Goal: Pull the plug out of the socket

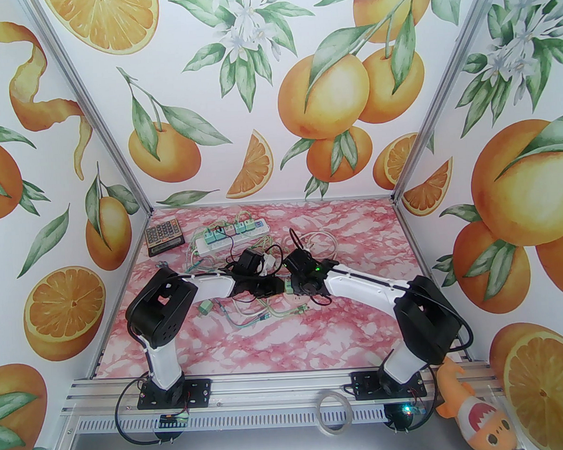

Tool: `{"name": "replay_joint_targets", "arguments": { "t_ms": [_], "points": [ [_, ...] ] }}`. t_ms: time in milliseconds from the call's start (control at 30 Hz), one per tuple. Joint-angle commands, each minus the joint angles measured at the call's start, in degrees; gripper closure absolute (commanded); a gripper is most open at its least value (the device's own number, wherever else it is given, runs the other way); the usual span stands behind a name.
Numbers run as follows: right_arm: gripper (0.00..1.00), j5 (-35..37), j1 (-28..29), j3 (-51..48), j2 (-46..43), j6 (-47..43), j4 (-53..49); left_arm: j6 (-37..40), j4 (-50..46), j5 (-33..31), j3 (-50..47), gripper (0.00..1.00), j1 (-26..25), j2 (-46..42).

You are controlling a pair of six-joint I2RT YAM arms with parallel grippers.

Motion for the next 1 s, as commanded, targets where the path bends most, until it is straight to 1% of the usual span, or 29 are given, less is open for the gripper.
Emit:
{"name": "replay_joint_targets", "arguments": {
  "t_ms": [0, 133, 300, 367, 533, 667, 800, 967],
  "points": [
    [0.68, -7.45, -1.99, -2.78, -3.25, 1.56, 7.25, 2.01, -7.31, -4.83, 0.41, 0.77, -1.48, 3.8],
    [0.68, -8.45, -4.02, -5.14, -5.85, 2.7, 8.83, 2.27, -7.89, -4.7, 0.92, 0.77, -1.48, 4.48],
    [0.68, -9.34, -3.71, -5.37, -5.75, 3.41, 9.32, 2.76, -8.53, -4.32, 1.63, 0.76, -1.47, 5.22],
    [0.68, -8.05, -2.37, -4.7, -5.18, 3.3, 8.83, 3.01, -9.08, -4.36, 1.92, 0.76, -1.5, 5.4],
    [0.68, -2.03, 3.19, 0.59, -1.12, 1.21, 3.0, 3.55, -10.04, -4.47, 2.36, 0.76, -1.43, 5.66],
    [0.68, -0.89, 5.36, 2.18, 0.87, 0.82, 1.7, 3.79, -10.65, -4.56, 2.63, 0.77, -1.49, 5.79],
    [0.68, -2.65, 4.43, 0.37, -0.55, 1.96, 3.97, 3.99, -11.29, -4.65, 2.84, 0.77, -1.45, 5.92],
    [0.68, -5.76, 0.16, -2.51, -4.43, 2.82, 6.3, 4.25, -11.6, -5.0, 2.57, 0.77, -1.44, 5.75]
  ]
}}
